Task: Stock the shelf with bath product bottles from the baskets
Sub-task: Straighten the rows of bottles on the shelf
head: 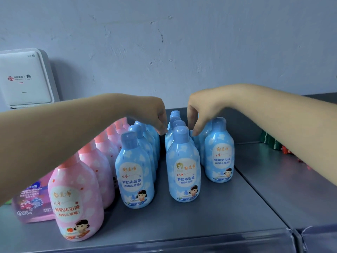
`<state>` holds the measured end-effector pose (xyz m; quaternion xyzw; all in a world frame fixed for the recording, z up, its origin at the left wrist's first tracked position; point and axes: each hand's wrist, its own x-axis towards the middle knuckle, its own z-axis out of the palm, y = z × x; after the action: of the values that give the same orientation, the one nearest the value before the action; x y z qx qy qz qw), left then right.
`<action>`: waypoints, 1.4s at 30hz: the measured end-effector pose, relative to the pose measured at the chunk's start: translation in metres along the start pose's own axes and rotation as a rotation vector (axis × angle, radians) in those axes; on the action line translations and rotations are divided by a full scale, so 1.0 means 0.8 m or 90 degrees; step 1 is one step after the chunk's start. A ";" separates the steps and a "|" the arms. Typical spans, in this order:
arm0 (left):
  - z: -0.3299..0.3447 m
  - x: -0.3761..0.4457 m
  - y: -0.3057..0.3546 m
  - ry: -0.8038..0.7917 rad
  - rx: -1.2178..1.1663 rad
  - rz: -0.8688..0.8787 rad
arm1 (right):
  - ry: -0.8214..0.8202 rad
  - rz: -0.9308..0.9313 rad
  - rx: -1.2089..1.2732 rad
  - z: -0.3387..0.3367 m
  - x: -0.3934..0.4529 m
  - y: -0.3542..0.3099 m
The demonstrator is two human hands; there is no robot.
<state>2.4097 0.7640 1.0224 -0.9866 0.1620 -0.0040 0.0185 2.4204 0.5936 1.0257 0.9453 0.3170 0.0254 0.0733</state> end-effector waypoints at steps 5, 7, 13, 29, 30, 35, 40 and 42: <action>0.006 -0.007 0.006 -0.059 -0.004 0.015 | -0.011 -0.036 -0.007 0.013 0.001 -0.005; 0.013 -0.006 0.005 -0.078 -0.001 0.015 | -0.011 -0.034 0.000 0.017 0.002 -0.004; 0.015 -0.013 0.012 -0.089 -0.041 0.019 | 0.009 -0.043 0.021 0.021 0.003 -0.003; 0.023 -0.011 0.007 -0.033 -0.070 0.030 | 0.053 -0.067 0.060 0.032 0.005 0.000; 0.023 -0.012 0.008 -0.035 -0.071 0.035 | 0.055 -0.068 0.060 0.032 0.005 0.000; 0.024 -0.012 0.008 -0.029 -0.078 0.034 | 0.041 -0.066 0.056 0.031 0.005 0.001; 0.025 -0.011 0.008 -0.026 -0.078 0.035 | 0.044 -0.076 0.056 0.031 0.006 0.001; 0.026 -0.010 0.006 -0.013 -0.079 0.027 | 0.049 -0.073 0.056 0.030 0.005 0.001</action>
<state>2.4008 0.7626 1.0015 -0.9821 0.1828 0.0167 -0.0413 2.4268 0.5925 1.0023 0.9262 0.3739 0.0434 0.0210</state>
